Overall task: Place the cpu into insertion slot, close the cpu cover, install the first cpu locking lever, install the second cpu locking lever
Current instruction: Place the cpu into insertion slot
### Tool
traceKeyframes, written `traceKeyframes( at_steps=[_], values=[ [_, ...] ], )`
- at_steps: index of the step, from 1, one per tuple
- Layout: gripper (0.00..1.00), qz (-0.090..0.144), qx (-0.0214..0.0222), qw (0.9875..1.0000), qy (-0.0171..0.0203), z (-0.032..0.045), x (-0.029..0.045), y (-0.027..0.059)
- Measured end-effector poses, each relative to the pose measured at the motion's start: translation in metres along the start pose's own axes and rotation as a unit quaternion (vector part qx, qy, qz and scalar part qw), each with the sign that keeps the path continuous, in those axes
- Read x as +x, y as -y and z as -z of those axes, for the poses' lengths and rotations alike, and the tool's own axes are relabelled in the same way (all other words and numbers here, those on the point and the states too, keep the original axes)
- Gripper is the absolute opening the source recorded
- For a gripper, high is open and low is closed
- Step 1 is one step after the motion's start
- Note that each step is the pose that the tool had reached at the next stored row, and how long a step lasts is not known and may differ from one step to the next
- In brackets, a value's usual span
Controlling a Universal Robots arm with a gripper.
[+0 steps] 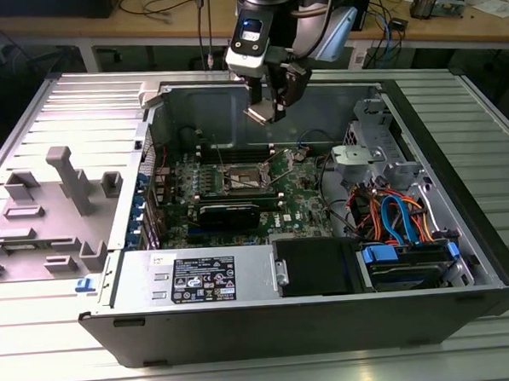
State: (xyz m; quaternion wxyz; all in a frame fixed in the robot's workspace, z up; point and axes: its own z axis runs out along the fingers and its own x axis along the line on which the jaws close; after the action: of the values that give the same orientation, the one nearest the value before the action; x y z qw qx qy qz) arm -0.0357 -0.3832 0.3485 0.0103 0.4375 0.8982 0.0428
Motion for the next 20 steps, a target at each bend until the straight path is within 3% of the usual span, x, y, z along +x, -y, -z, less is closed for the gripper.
traceKeyframes(
  at_steps=[12, 20],
  values=[
    [0.55, -0.027, -0.0006, 0.9996, 0.0024, -0.0004, 0.0000, 0.0001],
    [0.55, -0.059, -0.0011, 0.9983, 0.0050, -0.0008, 0.0001, 0.0003]
  ],
)
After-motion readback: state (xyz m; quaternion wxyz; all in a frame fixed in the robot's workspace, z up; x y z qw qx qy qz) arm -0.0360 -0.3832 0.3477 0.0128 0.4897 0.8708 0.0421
